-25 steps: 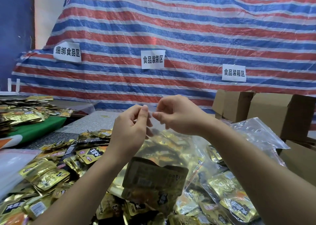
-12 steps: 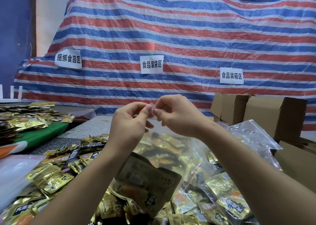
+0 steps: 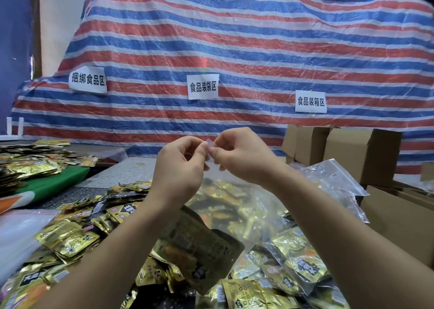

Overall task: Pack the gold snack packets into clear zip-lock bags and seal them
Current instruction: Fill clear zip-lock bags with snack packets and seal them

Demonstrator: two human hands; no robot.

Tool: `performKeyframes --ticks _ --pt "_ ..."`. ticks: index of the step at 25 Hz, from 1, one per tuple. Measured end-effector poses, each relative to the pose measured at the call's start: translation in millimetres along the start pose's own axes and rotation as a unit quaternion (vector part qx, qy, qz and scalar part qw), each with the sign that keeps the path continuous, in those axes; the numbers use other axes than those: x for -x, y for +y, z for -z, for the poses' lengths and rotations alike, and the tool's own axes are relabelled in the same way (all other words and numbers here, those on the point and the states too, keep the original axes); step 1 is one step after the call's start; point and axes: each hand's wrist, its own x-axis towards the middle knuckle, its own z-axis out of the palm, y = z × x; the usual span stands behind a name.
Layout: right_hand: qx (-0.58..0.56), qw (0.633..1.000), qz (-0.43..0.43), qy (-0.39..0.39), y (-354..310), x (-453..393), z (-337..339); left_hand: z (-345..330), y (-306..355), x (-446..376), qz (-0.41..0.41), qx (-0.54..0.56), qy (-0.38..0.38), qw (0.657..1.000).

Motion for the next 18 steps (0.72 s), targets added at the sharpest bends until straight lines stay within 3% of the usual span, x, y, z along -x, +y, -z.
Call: performKeyframes --ticks 18 --pt "0.097 0.995 -0.006 0.018 12.1 14.4 -9.6 -16.1 -7.7 8.3 0.029 -0.018 0.081 0.996"
